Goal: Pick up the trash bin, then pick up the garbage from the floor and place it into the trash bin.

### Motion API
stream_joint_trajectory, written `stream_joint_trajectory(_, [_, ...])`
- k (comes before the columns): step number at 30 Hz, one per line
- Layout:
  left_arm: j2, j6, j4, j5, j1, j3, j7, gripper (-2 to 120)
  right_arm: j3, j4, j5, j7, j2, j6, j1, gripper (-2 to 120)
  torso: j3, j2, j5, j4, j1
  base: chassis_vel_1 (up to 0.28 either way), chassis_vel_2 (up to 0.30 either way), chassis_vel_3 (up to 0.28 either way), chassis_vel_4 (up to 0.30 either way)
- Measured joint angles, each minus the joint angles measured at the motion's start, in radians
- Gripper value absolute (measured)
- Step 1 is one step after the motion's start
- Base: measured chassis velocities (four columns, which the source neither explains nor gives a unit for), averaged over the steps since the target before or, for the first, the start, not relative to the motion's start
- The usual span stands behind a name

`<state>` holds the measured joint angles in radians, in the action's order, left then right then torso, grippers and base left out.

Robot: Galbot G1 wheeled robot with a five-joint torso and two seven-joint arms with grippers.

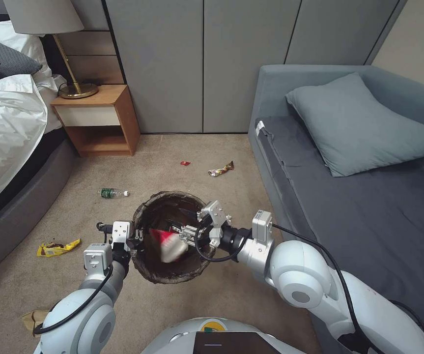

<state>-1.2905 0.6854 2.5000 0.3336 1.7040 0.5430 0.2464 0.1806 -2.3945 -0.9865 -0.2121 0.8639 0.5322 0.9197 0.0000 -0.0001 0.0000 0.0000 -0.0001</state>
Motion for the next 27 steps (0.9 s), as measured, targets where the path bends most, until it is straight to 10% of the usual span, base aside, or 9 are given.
stream_joint_trajectory(13, [0.003, 0.0, 0.0, 0.0, 0.001, 0.004, -0.005, 3, -0.162, -0.073, 0.049, -0.02, -0.045, -0.066, 0.028, 99, 0.0, 0.0, 0.0001, 0.0001, 0.0, 0.0, 0.0, 0.0, 0.0])
stream_joint_trajectory(27, [0.015, 0.0, 0.0, 0.011, 0.005, 0.031, -0.009, 3, -0.501, -0.054, 0.342, -0.048, -0.015, -0.237, 0.298, 100, 0.0, 0.0, 0.0001, -0.0002, 0.0, 0.0, 0.0, 0.0, 0.0])
